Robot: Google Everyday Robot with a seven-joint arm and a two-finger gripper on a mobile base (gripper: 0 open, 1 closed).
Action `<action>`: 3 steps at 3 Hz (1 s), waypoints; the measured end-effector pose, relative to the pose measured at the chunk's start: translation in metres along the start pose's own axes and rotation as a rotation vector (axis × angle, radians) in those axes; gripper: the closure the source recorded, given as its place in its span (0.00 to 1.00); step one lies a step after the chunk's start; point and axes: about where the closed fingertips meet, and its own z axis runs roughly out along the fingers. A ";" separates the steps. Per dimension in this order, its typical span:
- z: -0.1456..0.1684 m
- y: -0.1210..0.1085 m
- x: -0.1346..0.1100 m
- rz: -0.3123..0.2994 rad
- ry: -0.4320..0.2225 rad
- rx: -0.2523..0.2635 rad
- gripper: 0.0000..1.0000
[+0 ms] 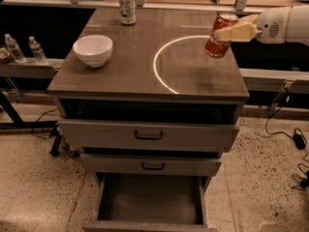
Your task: Place coke can into bottom drawer
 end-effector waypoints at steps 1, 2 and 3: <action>0.003 -0.001 -0.001 -0.001 -0.002 0.002 1.00; 0.016 0.004 0.002 0.004 -0.006 -0.058 1.00; -0.012 0.028 0.002 -0.032 -0.003 -0.099 1.00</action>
Offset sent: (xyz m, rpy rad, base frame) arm 0.0087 0.0201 -0.0107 0.0479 0.0289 0.1298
